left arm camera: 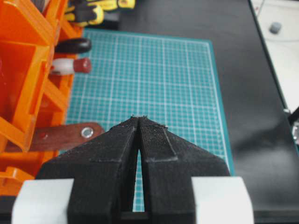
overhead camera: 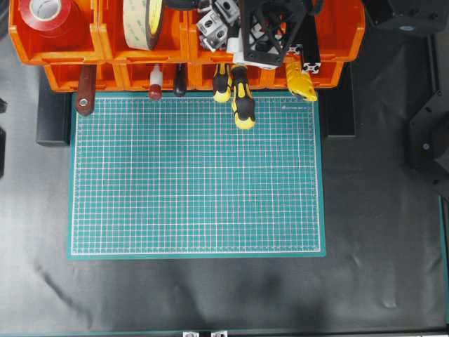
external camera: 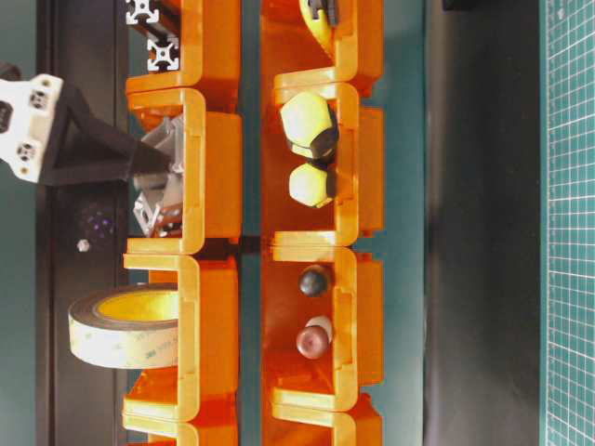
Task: Pick corner brachets from container rack with right arm.
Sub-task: 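Lower the open right gripper into the bin and close on a bracket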
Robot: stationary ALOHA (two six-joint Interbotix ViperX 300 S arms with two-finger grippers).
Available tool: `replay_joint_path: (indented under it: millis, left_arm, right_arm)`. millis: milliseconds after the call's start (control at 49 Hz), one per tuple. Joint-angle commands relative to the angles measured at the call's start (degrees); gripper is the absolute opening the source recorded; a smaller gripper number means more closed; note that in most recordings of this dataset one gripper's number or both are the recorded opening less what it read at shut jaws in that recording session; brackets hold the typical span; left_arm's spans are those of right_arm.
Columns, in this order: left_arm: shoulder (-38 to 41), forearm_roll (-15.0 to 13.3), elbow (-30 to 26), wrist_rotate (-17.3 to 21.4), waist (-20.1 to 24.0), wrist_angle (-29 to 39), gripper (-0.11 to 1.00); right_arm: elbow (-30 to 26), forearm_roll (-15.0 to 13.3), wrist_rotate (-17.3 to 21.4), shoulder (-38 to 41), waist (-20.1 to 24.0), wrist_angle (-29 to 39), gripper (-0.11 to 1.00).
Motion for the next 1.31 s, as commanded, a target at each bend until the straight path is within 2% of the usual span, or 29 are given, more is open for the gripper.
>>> replay_joint_path:
  millis: [0, 204, 388, 694, 816, 939, 1286]
  left_arm:
    - [0.44, 0.09, -0.35, -0.18, 0.09, -0.18, 0.0]
    - [0.0, 0.09, -0.35, -0.18, 0.18, -0.18, 0.0]
    - [-0.26, 0.09, -0.18, -0.18, 0.18, -0.18, 0.0]
    - [-0.26, 0.09, 0.09, -0.18, 0.35, -0.18, 0.0]
    - [-0.26, 0.09, 0.0, -0.18, 0.35, -0.18, 0.0]
    - [-0.26, 0.18, 0.09, -0.18, 0.44, -0.18, 0.0]
    - [-0.35, 0.09, 0.18, -0.18, 0.79, -0.18, 0.0]
  right_arm:
    - [0.0, -0.18, 0.53, 0.18, -0.18, -2.37, 0.85]
    - [-0.35, -2.81, 3.08, 0.62, -0.53, -5.63, 0.85]
    - [0.09, -2.81, 3.52, 0.62, -0.53, -5.54, 0.85]
    - [0.09, -2.81, 3.6, 0.7, -0.35, -1.41, 0.83]
    - [0.09, -2.81, 3.69, 0.7, 0.26, -0.18, 0.77]
    - [0.09, -2.81, 3.52, 0.7, 1.14, 0.7, 0.57]
    - [-1.67, -2.99, 3.52, 0.79, 2.55, 0.44, 0.57]
